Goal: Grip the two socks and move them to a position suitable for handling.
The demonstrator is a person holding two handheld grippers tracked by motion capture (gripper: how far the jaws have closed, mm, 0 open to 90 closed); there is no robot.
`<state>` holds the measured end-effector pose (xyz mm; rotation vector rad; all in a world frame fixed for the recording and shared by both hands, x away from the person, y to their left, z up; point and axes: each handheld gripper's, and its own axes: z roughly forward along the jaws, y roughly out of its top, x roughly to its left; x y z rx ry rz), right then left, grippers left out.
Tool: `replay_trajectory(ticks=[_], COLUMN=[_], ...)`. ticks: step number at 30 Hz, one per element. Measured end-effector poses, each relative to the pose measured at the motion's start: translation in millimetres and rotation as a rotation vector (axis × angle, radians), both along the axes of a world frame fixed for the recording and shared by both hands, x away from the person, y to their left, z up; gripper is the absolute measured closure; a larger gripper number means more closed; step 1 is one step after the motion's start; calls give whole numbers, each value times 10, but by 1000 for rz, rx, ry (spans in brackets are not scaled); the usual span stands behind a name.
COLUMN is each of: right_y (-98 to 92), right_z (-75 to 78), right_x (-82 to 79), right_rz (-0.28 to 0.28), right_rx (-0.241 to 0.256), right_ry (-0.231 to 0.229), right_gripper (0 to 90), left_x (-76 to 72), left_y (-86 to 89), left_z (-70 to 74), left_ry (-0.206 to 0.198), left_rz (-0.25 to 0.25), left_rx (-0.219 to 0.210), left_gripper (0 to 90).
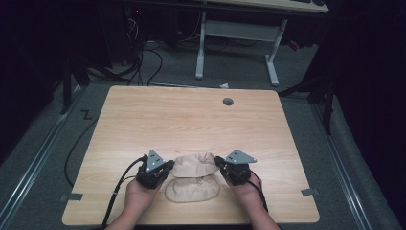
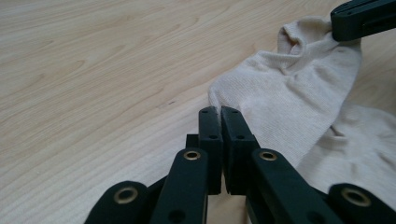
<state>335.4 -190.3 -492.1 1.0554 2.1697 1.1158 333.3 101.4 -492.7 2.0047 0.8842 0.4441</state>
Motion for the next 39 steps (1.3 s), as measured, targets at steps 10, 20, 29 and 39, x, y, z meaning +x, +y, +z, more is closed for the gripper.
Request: replay_trajectory(ticks=[10, 20, 29, 39], right_y=[-8, 21, 15, 44], right_z=[-22, -112, -157, -265], right_x=[-342, -565, -534, -482], right_rz=[60, 94, 97, 112], right_rx=[-23, -58, -60, -82], right_ry=[16, 46, 73, 127], right_gripper=[860, 859, 856, 839], left_x=[-287, -477, -469, -467], left_y=[48, 116, 85, 18], left_z=[-45, -103, -140, -284], left_ry=[54, 73, 69, 71], left_rz=[-55, -88, -90, -97], left_rx=[44, 82, 108, 196], left_gripper=[877, 876, 873, 866])
